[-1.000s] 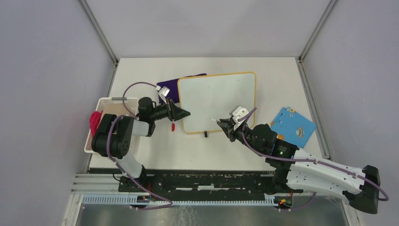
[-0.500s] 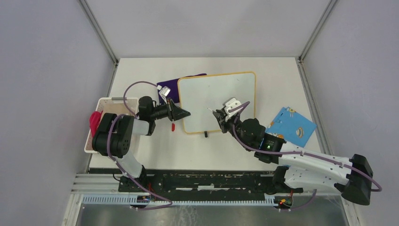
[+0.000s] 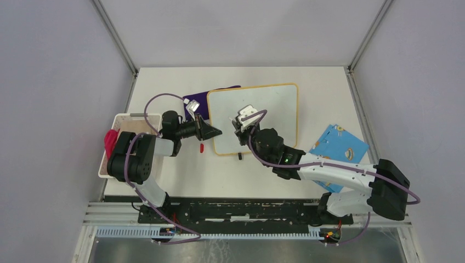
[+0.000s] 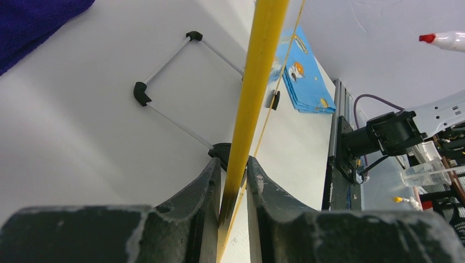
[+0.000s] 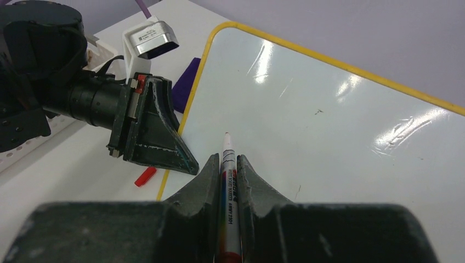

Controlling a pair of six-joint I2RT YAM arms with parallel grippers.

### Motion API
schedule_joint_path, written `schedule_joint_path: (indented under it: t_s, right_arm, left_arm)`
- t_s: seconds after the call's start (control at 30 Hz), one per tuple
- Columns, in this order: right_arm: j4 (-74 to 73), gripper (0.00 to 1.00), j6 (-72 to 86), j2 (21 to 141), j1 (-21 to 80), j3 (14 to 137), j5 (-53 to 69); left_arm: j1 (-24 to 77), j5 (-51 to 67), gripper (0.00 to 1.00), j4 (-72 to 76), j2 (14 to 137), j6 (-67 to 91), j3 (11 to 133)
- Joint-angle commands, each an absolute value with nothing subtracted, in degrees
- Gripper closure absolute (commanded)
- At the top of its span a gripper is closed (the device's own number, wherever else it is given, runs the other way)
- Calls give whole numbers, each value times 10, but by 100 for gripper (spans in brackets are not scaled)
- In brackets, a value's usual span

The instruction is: Write a sentence on the whiteboard

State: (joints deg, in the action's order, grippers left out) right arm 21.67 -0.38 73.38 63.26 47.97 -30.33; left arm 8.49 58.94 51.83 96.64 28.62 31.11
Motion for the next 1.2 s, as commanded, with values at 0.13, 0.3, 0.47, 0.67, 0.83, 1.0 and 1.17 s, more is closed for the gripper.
schedule_joint_path:
  t_s: [0.13,0.3,0.47,0.67,0.83,1.0,1.17]
  right_arm:
    - [272,100,-1,806,626,568,-336]
    - [267,100,24,845,618,601,-321]
    - [258,100,49,872,607,623,-318]
    - [270,100,62,885,596,619,-323]
    - [272,100,71,896,589,619,-317]
    - [269,100,80,902,583,617,-316]
    - [260,100,92,899,572,611,-316]
  left_arm:
    - [87,535,98,463,963,229,322]
    - [87,530,98,457,964,225,321]
    - [87,524,98,448,959,216,322]
    - [87,524,98,447,960,215,322]
    - [87,520,98,441,957,209,323]
    - [87,518,98,433,957,205,324]
    - [87,515,98,431,955,202,324]
